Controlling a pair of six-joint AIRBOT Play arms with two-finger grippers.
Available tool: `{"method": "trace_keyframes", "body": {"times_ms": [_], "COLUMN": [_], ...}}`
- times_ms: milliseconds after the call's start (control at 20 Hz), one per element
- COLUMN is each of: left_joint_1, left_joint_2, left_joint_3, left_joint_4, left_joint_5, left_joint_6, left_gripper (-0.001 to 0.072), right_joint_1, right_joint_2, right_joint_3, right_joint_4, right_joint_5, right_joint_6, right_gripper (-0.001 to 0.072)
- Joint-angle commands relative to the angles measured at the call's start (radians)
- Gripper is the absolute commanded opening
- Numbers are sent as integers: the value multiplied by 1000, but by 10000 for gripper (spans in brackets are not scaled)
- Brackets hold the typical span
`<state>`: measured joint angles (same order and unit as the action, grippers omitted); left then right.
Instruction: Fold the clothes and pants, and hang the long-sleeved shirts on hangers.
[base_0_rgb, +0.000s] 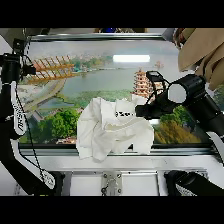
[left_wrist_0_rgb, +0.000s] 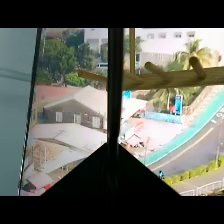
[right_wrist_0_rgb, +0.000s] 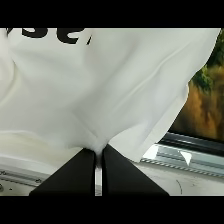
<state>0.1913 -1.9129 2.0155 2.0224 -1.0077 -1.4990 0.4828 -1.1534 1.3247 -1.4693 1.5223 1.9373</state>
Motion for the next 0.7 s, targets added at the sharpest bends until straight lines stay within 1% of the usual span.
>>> {"method": "trace_keyframes", "body": {"times_ms": [0, 150, 200, 250, 300, 450, 550, 600, 650], "left_joint_1": [-50, -106, -125, -141, -150, -153, -135, -118, -96], "left_joint_2": [74, 146, 170, 195, 221, 293, 326, 335, 335], "left_joint_3": [1, 1, 1, 1, 1, 1, 1, 1, 1], "left_joint_4": [-2, -14, -42, -100, -191, -539, -781, -920, -1052], "left_joint_5": [-16, -77, -113, -156, -208, -362, -493, -573, -653], "left_joint_6": [0, 11, 42, 117, 215, 489, 662, 724, 748], "left_gripper": [17, 18, 18, 18, 18, 18, 17, 17, 17], "right_joint_1": [1, 1, 1, 1, 1, 1, 1, 1, 1], "right_joint_2": [0, 0, 0, 0, 0, 0, 0, 0, 0], "right_joint_3": [0, 0, 0, 0, 0, 0, 0, 0, 0], "right_joint_4": [0, 0, 0, 0, 0, 0, 0, 0, 0], "right_joint_5": [0, 0, 0, 0, 0, 0, 0, 0, 0], "right_joint_6": [0, 0, 0, 0, 0, 0, 0, 0, 0], "right_gripper": [24, 24, 24, 23, 24, 23, 24, 24, 24]}}
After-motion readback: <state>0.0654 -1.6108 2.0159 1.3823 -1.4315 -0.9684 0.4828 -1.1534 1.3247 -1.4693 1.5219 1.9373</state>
